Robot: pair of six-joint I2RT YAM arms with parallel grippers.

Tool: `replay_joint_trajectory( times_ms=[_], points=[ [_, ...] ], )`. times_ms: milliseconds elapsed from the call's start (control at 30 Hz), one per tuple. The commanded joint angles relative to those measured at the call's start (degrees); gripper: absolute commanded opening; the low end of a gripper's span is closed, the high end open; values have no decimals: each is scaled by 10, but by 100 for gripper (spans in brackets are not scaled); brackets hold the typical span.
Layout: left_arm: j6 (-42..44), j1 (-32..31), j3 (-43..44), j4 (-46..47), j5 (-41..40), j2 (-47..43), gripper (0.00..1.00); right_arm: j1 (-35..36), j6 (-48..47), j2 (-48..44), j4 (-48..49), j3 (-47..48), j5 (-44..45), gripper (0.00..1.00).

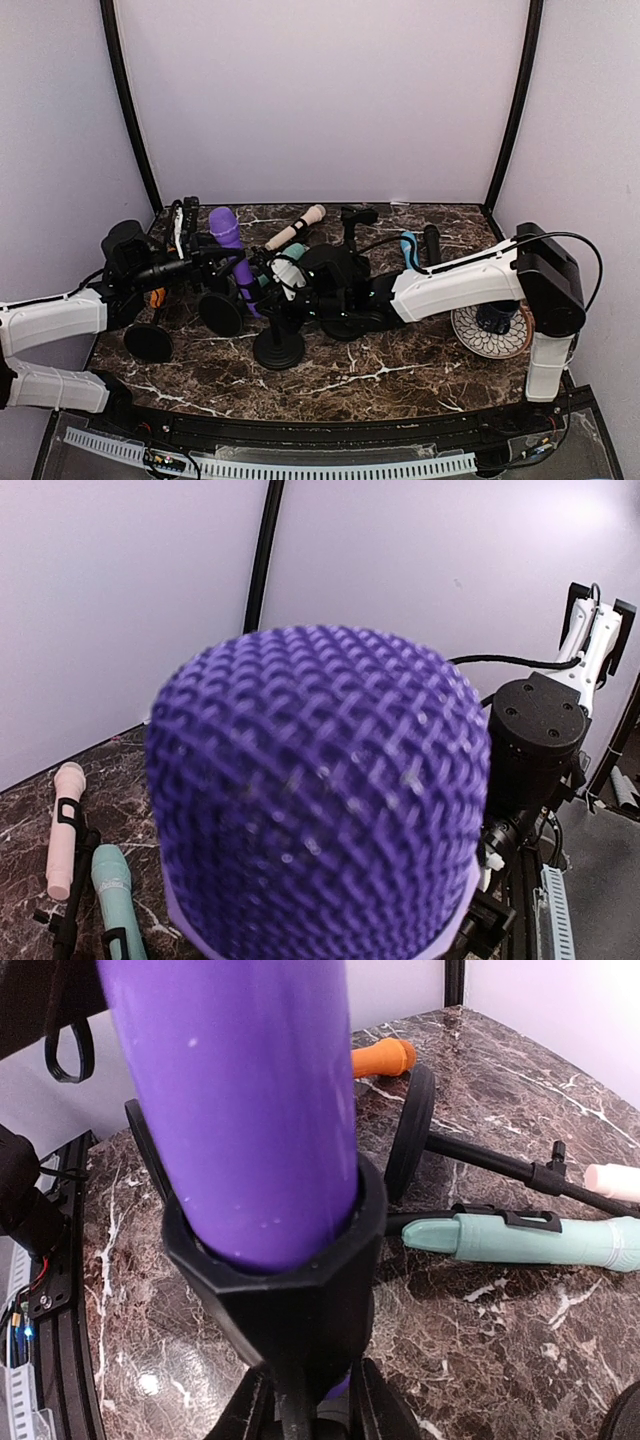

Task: Remove the microphone from the stand
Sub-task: Remove the microphone from the microphone stand.

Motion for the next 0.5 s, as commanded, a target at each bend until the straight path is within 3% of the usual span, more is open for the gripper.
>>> replay_joint_trajectory(
  times_ms=[0, 267, 467],
  points=[
    [15, 19, 85, -16, 7, 13, 0, -24, 13, 31, -127, -21, 59, 0],
    [-11, 19, 156, 5, 74, 72, 0, -23, 10, 38, -131, -13, 65, 0],
    [4, 19, 163, 2, 59, 64, 0, -24, 10, 43, -131, -11, 66, 0]
  ],
)
